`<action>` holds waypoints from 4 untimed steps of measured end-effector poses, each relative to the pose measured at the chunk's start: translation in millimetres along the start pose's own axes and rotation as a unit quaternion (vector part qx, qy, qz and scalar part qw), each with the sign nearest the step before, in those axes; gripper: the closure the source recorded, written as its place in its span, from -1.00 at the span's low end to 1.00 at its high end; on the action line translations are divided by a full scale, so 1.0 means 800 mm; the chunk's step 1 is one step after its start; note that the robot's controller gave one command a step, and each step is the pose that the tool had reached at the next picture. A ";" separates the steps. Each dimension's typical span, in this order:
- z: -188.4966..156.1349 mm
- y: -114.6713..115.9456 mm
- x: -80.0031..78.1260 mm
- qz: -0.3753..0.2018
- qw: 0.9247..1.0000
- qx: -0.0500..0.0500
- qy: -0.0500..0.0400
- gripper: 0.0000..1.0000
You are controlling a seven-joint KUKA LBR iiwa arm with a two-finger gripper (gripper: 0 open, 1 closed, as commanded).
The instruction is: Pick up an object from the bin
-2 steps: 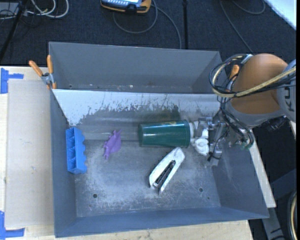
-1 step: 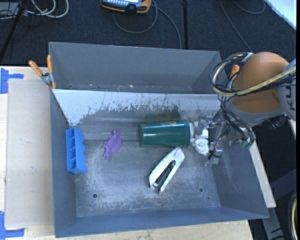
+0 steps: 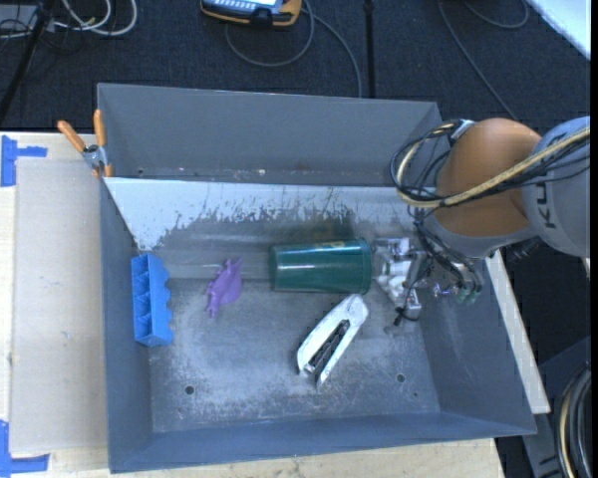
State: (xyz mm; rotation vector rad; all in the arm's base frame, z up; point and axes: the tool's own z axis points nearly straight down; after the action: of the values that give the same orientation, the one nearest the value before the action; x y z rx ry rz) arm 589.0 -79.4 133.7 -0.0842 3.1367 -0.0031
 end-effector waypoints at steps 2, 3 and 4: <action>0.084 0.070 0.018 -0.134 0.991 -0.003 0.005 -1.00; 0.082 0.071 0.016 -0.159 0.987 -0.001 0.001 -1.00; 0.080 0.092 0.026 -0.193 0.981 -0.003 0.005 1.00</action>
Offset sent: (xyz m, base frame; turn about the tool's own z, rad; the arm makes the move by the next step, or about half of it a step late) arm -0.0016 0.0452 -0.0637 -0.3535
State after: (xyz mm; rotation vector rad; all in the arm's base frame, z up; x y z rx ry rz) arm 564.8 -7.0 69.6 -0.6911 3.0714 0.0052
